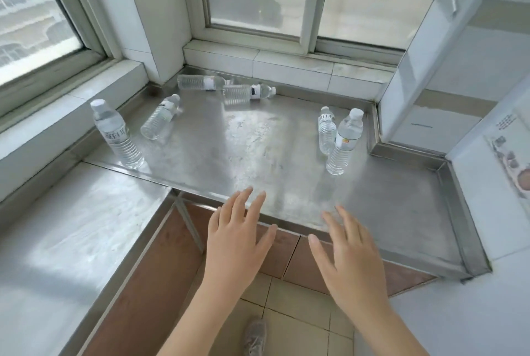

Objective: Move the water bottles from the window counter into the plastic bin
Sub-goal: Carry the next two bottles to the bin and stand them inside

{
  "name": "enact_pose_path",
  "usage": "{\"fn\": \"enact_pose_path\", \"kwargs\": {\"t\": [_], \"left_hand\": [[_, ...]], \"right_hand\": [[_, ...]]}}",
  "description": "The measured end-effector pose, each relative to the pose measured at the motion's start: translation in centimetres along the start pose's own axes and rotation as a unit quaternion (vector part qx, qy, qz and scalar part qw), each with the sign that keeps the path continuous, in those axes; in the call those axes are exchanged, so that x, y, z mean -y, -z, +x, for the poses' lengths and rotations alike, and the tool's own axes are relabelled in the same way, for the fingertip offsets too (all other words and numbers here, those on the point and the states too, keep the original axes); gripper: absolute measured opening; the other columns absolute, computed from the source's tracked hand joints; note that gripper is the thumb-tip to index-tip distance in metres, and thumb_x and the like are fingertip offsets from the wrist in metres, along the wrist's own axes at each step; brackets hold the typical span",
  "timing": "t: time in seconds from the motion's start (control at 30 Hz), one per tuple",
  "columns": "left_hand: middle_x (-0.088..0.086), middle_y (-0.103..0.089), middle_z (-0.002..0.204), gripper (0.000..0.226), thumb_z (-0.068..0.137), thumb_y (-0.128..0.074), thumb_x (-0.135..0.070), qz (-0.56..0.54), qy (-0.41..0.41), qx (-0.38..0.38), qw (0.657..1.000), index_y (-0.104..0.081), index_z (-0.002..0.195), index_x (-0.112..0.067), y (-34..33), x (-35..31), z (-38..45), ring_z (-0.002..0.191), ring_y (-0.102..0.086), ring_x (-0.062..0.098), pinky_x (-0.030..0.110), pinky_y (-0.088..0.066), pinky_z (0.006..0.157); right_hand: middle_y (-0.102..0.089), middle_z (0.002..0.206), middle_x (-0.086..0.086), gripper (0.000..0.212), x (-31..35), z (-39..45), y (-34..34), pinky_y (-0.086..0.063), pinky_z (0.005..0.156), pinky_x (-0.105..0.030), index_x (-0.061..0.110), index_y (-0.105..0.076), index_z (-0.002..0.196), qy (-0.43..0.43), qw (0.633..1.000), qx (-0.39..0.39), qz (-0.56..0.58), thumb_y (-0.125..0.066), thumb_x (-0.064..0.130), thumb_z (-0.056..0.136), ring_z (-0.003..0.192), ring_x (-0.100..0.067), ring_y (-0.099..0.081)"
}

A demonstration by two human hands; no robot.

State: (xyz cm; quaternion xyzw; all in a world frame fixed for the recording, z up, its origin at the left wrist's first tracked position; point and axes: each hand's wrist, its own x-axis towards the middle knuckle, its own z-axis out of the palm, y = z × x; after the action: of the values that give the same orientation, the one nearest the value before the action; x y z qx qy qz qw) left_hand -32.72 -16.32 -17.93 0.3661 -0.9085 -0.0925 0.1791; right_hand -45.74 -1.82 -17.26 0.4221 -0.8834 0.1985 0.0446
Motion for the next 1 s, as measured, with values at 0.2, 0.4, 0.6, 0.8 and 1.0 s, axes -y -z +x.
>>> {"fn": "enact_pose_path", "kwargs": {"t": [0.2,0.4,0.6,0.8,1.0], "left_hand": [[0.001,-0.051,0.146,0.058,0.090,-0.041,-0.055,-0.024,-0.072,0.042,0.996,-0.051,0.139,-0.025,-3.1,-2.4,9.9,0.134,-0.048,0.026,0.042,-0.043,0.103],[-0.007,-0.036,0.154,0.066,0.090,-0.034,-0.064,-0.069,-0.040,0.118,0.990,-0.035,0.148,-0.033,-6.8,-4.4,16.9,0.143,-0.031,0.019,0.038,-0.032,0.110],[-0.012,-0.041,0.147,0.058,0.094,-0.053,-0.051,-0.217,0.072,0.186,0.955,-0.035,0.147,-0.038,-11.6,-7.2,25.6,0.137,-0.036,0.013,0.027,-0.034,0.096],[-0.001,-0.047,0.144,0.067,0.088,-0.065,-0.049,-0.274,0.174,0.243,0.914,-0.036,0.146,-0.035,-18.3,-9.0,35.2,0.128,-0.048,0.020,0.039,-0.042,0.102],[0.004,-0.049,0.142,0.090,0.075,-0.077,-0.050,-0.281,0.222,0.289,0.888,-0.031,0.150,-0.029,-24.0,-10.7,40.7,0.124,-0.054,0.022,0.040,-0.044,0.101]], "right_hand": [[-0.046,0.143,-0.005,0.054,-3.4,6.5,-1.0,-0.041,0.101,-0.045,0.022,-0.048,0.135,-0.076,0.996,-0.028,0.025,-0.035,0.051,0.091,0.127,-0.022,-0.038],[-0.038,0.150,0.002,0.062,-7.7,13.5,-3.0,-0.030,0.107,-0.032,0.023,-0.029,0.147,-0.106,0.989,0.018,0.106,-0.052,0.042,0.093,0.134,-0.013,-0.031],[-0.036,0.146,0.015,0.082,-13.3,21.6,-6.3,-0.034,0.099,-0.026,0.034,-0.018,0.148,-0.171,0.952,0.042,0.251,-0.070,0.030,0.084,0.134,-0.009,-0.036],[-0.040,0.124,0.044,0.092,-16.6,26.5,-8.6,-0.036,0.088,-0.021,0.035,-0.021,0.146,-0.206,0.918,0.077,0.330,-0.079,0.026,0.075,0.118,0.006,-0.044],[-0.053,0.119,0.042,0.089,-18.4,28.4,-10.2,-0.038,0.097,-0.022,0.052,-0.041,0.127,-0.221,0.862,0.097,0.445,-0.089,0.014,0.063,0.120,0.008,-0.050]]}}
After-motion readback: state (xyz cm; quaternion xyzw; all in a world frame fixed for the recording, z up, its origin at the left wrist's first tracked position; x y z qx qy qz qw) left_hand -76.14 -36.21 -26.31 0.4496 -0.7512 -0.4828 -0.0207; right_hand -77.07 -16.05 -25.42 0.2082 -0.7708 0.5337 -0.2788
